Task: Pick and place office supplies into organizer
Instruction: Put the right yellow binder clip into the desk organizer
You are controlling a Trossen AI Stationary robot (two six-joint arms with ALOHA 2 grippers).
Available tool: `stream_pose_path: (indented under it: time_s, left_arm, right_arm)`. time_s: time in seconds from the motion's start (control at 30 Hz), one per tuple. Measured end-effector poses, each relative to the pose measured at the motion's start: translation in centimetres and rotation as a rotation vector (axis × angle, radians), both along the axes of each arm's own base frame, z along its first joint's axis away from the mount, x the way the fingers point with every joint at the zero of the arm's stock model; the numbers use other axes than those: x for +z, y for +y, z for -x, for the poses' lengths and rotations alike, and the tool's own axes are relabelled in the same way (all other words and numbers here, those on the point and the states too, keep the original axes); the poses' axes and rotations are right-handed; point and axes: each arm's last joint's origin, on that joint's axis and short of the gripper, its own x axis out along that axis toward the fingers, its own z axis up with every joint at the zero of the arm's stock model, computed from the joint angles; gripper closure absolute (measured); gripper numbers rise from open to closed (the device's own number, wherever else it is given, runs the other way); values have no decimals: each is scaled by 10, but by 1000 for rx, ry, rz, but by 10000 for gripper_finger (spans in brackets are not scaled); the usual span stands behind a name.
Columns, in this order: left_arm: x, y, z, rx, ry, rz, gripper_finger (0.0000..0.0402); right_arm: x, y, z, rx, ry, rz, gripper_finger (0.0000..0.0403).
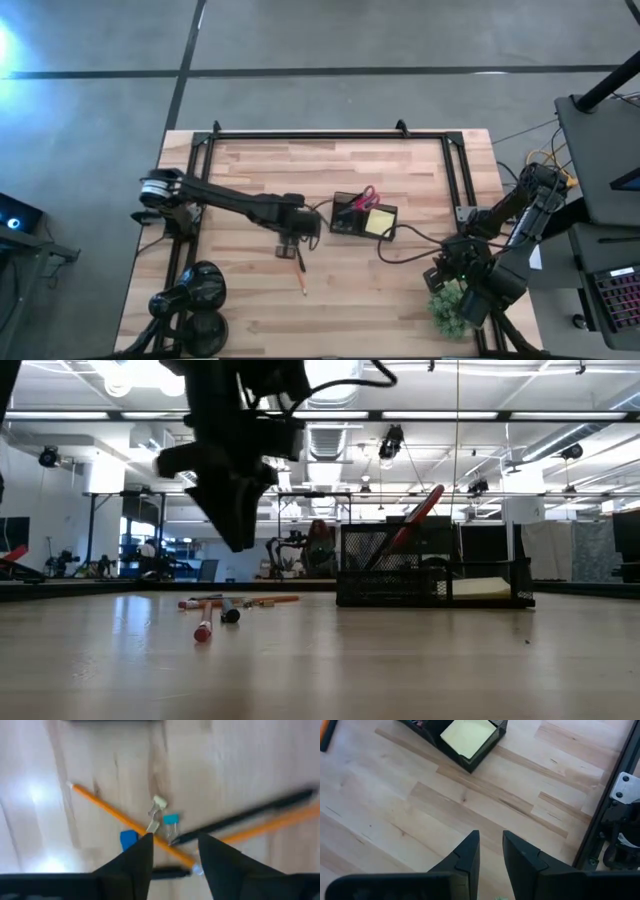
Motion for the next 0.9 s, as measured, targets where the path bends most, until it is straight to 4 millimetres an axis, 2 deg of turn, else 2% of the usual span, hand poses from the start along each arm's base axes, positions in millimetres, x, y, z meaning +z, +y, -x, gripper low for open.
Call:
stream_pose_path:
  time_s: [0.17,0.33,0.53,0.73,0.9]
  left_arm:
    - [-5,8,0,-162,-38,-47,289]
    - [-9,22,-15,-274,-119,-54,291]
    - [-27,40,-17,-316,-27,-16,291]
    - [-32,39,-19,-435,-25,26,291]
    - [-41,39,-22,-451,-6,25,291]
  right_arm:
    - [0,0,0,0,-1,-2,326]
    - [-2,0,0,-7,-1,0,326]
    - [-5,-1,1,-19,2,1,326]
    - [-6,-1,1,-23,4,5,326]
    - [-10,-2,2,-23,14,18,326]
